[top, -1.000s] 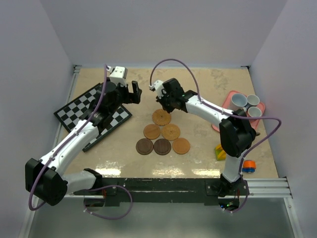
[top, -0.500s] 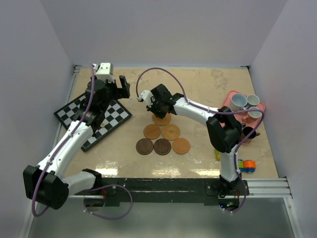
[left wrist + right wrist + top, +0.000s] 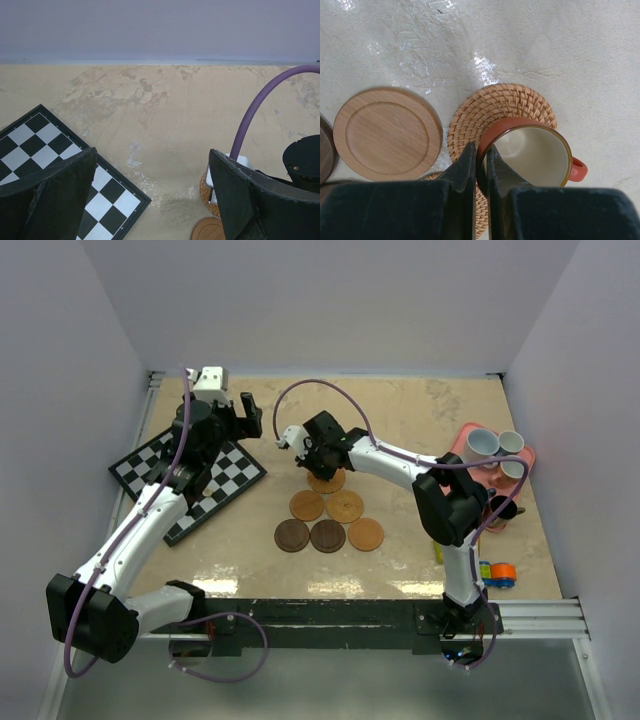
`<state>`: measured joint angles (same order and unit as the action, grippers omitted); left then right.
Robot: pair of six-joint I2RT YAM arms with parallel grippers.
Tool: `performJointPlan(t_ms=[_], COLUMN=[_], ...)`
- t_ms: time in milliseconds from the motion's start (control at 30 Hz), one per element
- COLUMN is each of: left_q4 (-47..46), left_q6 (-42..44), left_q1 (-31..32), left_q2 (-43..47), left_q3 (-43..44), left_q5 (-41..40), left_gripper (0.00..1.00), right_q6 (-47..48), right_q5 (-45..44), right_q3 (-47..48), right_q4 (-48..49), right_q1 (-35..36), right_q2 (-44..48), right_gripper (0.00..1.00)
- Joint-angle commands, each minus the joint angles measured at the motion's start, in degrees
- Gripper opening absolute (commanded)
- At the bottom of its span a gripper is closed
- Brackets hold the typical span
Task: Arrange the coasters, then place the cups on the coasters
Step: Place the cup on the coaster.
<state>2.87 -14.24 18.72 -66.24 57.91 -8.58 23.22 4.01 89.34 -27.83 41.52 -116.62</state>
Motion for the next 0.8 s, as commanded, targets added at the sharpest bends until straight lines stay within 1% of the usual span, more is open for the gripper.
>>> performJointPlan(t_ms=[0, 200, 367, 433, 500, 700, 767], left_q4=[-1.03, -1.03, -1.12, -1.03, -1.03, -1.12, -1.12], left_q6=[-0.53, -0.44, -0.44, -0.35, -0.26, -0.26, -0.26], left_q1=[-0.26, -0.26, -0.26, -0.26, -0.26, -0.26, -0.26], left_q2=[1.55, 1.55, 1.64, 1.73, 1.73, 1.99, 1.99], left_q3=[0.27, 0.36, 0.27, 0.27, 0.19, 0.19, 0.10], left_q5=[-0.03, 0.05, 0.05, -0.03, -0.12, -0.21, -0.21], left_gripper=[0.98, 0.98, 0.98, 0.98, 0.98, 0.98, 0.98], right_q6=[1.12, 1.12, 0.95, 0.07, -1.24, -5.37, -7.30], right_q5=[-0.49, -1.37, -2.25, -1.64, -1.02, -1.72, -1.90], right_q3=[0.92, 0.57, -1.00, -2.23, -2.59, -5.31, -5.93], right_q4=[0.76, 1.20, 2.87, 4.80, 5.95, 10.51, 11.92], right_q1=[0.23, 0.23, 0.23, 0.23, 0.23, 0.23, 0.23], right_q2=[0.95, 1.22, 3.14, 5.16, 6.83, 12.46, 14.48], right_gripper=[0.11, 0.32, 0.43, 0.51, 0.61, 0.82, 0.83])
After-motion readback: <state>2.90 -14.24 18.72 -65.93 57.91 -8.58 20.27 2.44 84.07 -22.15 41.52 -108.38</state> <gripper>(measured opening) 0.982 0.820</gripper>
